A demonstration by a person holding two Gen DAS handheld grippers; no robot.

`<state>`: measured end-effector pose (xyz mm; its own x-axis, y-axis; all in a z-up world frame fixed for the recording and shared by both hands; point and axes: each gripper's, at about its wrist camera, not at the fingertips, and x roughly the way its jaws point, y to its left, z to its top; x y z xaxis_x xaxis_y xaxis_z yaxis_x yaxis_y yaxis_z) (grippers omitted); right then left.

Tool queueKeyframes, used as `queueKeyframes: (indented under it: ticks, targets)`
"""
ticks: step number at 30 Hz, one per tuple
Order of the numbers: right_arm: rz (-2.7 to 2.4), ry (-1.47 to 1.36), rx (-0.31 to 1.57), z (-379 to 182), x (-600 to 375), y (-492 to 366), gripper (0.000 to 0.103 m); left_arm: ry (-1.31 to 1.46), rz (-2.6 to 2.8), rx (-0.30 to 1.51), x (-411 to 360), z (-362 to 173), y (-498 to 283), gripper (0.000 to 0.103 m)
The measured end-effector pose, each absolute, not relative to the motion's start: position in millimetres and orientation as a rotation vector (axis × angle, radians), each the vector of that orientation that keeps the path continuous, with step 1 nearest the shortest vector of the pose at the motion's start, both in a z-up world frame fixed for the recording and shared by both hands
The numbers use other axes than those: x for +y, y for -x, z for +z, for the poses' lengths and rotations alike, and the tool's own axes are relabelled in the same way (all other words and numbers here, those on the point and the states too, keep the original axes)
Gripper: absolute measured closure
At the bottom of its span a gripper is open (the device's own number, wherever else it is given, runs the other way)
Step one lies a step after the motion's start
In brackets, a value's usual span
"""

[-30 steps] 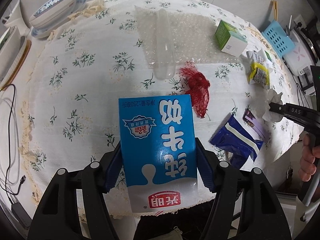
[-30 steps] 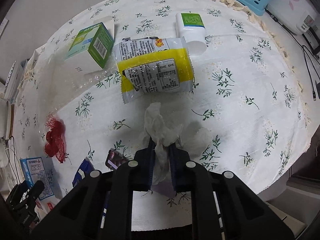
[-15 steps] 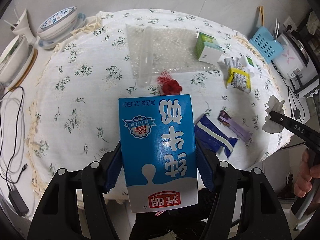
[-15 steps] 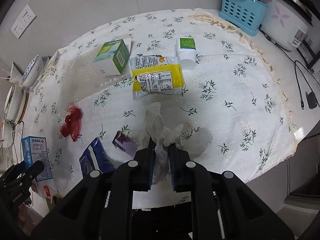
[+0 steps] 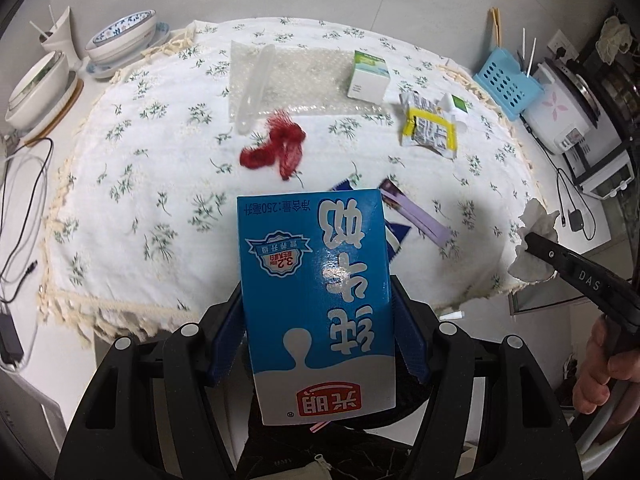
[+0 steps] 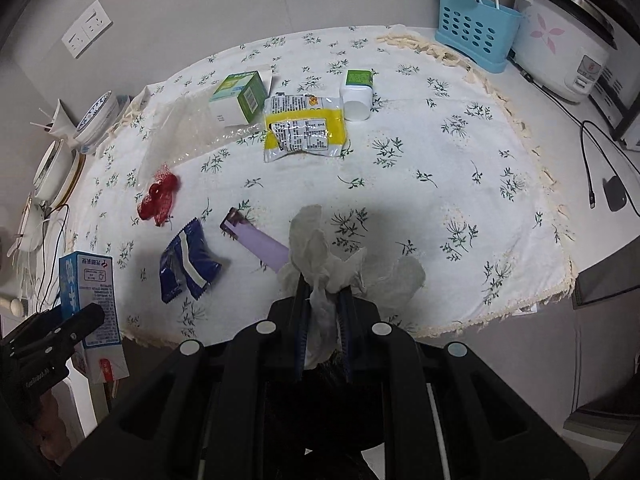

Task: Collect trash
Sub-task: 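Carry the milk carton and tissue down toward the black trash bin with both grippers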

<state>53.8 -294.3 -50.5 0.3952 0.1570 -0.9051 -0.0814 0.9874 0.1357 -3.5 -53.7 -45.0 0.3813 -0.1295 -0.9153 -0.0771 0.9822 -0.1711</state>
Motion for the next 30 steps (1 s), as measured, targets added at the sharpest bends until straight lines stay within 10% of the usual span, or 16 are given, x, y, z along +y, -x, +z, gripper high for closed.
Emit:
queueKeyframes:
  ticks: [30]
  targets:
    - [0.206,-0.011,1.211,-118.8,-332.7,49.2,0.09,0.208,-0.054,1.279,-126.9,-128.0,84.8,0.039]
